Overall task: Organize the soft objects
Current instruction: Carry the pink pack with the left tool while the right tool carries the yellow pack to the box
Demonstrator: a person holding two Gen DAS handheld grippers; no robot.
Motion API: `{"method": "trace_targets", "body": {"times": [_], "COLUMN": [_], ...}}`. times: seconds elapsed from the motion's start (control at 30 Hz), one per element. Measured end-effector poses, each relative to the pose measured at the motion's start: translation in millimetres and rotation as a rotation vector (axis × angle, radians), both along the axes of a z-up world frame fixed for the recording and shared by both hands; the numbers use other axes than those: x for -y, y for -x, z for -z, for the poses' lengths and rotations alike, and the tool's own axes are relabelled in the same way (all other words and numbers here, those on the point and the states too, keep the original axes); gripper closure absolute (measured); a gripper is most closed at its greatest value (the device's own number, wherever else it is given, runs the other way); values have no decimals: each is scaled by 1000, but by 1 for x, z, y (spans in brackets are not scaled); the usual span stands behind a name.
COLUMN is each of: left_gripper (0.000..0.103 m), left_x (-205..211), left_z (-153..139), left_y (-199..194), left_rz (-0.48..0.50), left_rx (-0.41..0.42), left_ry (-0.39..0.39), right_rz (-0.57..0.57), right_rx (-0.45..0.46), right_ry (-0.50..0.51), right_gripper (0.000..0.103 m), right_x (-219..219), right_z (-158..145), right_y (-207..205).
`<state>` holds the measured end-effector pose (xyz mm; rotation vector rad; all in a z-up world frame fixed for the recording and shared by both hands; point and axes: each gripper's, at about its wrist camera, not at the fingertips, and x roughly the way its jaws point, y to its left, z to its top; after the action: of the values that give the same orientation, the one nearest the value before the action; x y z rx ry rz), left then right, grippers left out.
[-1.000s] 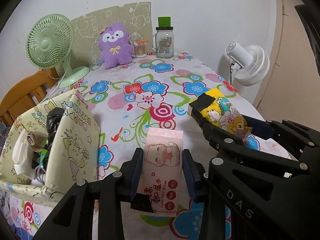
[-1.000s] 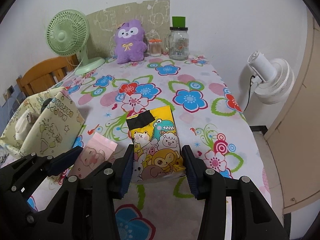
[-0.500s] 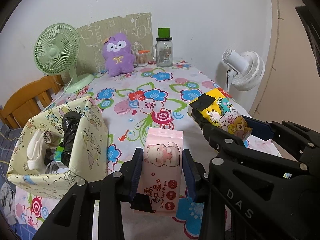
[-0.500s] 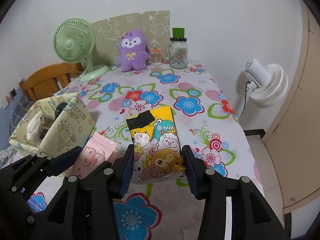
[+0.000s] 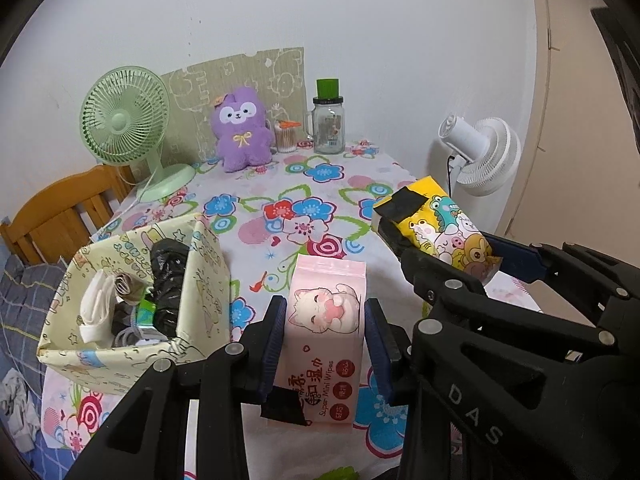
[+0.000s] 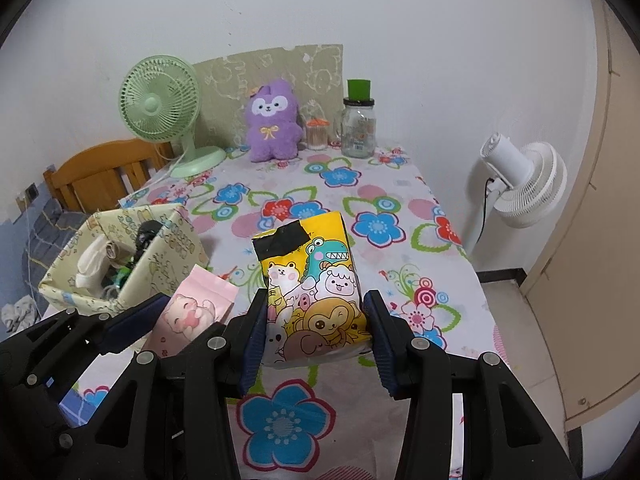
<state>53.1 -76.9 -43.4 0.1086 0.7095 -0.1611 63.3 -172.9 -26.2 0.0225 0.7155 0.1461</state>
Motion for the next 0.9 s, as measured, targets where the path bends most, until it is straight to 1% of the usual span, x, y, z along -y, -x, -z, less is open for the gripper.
{"method": "trace_targets", "body": {"times": [0.23,0.7,0.9], "left_gripper": [63,63,63], "left_x": [-8,-34,-49], "left_z": [-14,-36,-42], "left_y": [-1,-5,-7], "left_rz": [2,-7,-21], "left_rx": [14,49,61], "left_ry": [-22,-17,-19], "right_rz": [-9,-11,-33], "right_rx": [17,48,61], "right_ry": [0,1,-3], "right_gripper": [53,53,53], "right_x": [-11,-37,-53], "right_z": [-15,-38,-45], "right_y": [2,-5,-10]}}
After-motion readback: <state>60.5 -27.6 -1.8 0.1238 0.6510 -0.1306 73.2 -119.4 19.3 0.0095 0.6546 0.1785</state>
